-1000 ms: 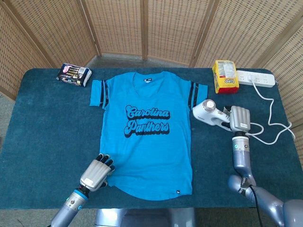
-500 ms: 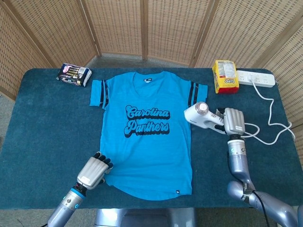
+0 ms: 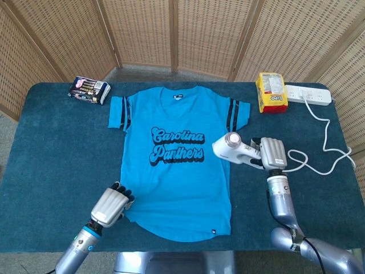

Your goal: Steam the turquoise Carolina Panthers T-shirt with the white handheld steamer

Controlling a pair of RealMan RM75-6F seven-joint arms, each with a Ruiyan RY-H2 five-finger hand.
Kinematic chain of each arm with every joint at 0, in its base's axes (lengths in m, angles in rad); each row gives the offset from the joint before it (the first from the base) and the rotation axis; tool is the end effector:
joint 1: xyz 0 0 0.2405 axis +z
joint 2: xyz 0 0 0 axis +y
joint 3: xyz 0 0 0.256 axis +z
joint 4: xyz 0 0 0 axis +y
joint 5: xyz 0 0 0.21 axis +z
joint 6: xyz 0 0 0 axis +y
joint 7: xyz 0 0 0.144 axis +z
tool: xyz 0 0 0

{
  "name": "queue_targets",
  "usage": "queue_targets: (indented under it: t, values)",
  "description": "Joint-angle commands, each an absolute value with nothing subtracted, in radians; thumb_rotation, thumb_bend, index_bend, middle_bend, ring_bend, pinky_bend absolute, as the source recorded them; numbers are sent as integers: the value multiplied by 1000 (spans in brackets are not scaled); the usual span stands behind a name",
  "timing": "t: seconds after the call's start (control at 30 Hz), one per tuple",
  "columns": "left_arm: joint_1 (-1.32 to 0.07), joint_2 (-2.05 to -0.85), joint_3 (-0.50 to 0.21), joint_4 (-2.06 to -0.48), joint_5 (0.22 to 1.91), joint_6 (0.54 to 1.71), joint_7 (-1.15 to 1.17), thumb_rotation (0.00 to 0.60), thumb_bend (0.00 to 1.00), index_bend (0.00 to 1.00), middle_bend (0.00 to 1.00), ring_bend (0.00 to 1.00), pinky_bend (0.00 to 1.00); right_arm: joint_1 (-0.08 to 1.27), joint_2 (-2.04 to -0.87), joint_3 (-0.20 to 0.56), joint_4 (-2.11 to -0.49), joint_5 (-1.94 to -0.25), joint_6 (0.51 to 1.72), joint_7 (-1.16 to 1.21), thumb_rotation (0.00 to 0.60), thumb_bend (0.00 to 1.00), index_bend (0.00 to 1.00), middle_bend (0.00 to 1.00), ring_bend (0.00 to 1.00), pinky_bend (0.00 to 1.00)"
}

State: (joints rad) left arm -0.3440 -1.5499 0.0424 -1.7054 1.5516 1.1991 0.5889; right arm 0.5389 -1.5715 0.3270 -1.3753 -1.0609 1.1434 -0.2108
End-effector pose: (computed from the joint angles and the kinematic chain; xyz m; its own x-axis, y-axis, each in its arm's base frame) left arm -0.1740 0.1930 -0.0205 0.5483 0.1732 0.8181 0.7684 -0.4904 -0.4112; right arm -0.2213 -0.3529 0.0382 0.2122 -0.0484 0.9760 -0.9772 -0.0062 0.2121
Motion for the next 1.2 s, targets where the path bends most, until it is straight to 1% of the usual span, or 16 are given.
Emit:
queue_targets:
  t: [0.03, 0.13, 0.27, 0.4, 0.63, 1.2]
  values:
    - [-344, -1544, 47, -1708, 1560, 1205, 582, 552, 374, 691, 559, 473, 336, 539, -1572, 321, -1387, -1060, 1149, -222, 600, 381, 766, 779, 833, 754]
    - [-342, -1538, 52, -1708, 1565, 1209, 571, 559, 374, 691, 559, 473, 336, 539, -1572, 317, -1397, -1058, 1152, -231, 600, 381, 766, 779, 833, 754]
    - [-340, -1531, 59, -1706, 1574, 1215, 560, 549, 374, 691, 559, 472, 336, 539, -1577, 307, -1406, -1057, 1158, -248, 600, 380, 766, 779, 833, 754]
    - [-338, -1526, 64, -1707, 1579, 1219, 554, 553, 374, 691, 559, 472, 336, 541, -1588, 295, -1404, -1060, 1162, -261, 600, 381, 766, 779, 833, 754]
    - [-338, -1525, 63, -1703, 1573, 1217, 547, 546, 374, 691, 559, 472, 336, 543, -1613, 261, -1402, -1084, 1167, -285, 600, 381, 766, 779, 833, 754]
    - [-345, -1524, 60, -1711, 1564, 1205, 549, 553, 374, 691, 559, 473, 336, 561, -1679, 190, -1394, -1138, 1154, -372, 600, 380, 766, 778, 832, 753]
